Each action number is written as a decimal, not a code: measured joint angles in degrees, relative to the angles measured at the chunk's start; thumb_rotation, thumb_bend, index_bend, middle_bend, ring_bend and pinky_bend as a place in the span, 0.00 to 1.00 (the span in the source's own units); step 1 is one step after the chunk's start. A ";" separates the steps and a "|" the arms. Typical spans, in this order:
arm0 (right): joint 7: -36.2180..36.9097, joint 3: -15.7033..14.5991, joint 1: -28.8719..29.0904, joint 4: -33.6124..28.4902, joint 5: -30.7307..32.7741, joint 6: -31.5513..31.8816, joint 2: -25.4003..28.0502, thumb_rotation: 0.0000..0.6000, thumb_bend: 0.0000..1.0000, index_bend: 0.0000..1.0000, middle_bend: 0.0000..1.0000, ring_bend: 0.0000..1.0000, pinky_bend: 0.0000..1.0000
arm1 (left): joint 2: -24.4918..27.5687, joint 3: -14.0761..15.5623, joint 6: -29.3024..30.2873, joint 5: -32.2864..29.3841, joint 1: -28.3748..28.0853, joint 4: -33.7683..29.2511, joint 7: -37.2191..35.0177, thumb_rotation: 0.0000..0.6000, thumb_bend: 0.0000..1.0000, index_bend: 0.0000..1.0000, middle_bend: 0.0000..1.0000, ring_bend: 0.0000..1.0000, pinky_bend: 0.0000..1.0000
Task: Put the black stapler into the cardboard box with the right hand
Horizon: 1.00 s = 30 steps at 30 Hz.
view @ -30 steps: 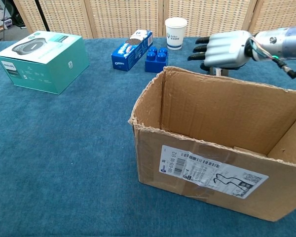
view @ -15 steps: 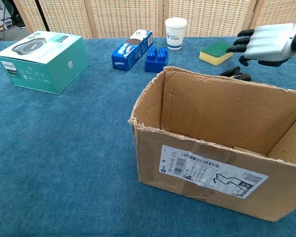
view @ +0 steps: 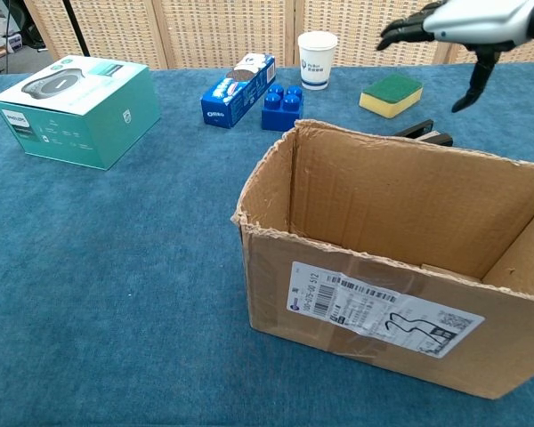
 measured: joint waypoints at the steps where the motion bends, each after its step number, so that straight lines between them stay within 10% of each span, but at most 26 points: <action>1: 0.45 0.27 0.65 -2.06 0.37 -1.27 0.98 1.00 0.00 0.08 0.03 0.00 0.09 | 0.02 -0.03 -0.04 -0.11 0.01 0.04 -0.08 1.00 0.00 0.00 0.00 0.00 0.00; 21: -6.88 0.37 5.05 2.63 4.72 -15.22 -7.17 1.00 0.00 0.20 0.08 0.03 0.15 | -0.44 -0.87 -2.33 -3.12 -0.67 0.91 0.28 1.00 0.00 0.00 0.00 0.00 0.00; 30: -4.45 -0.12 5.04 10.66 4.92 -16.06 -12.48 1.00 0.07 0.39 0.28 0.20 0.24 | -0.90 -1.27 -4.51 -4.90 -1.48 1.63 0.82 1.00 0.00 0.00 0.00 0.00 0.00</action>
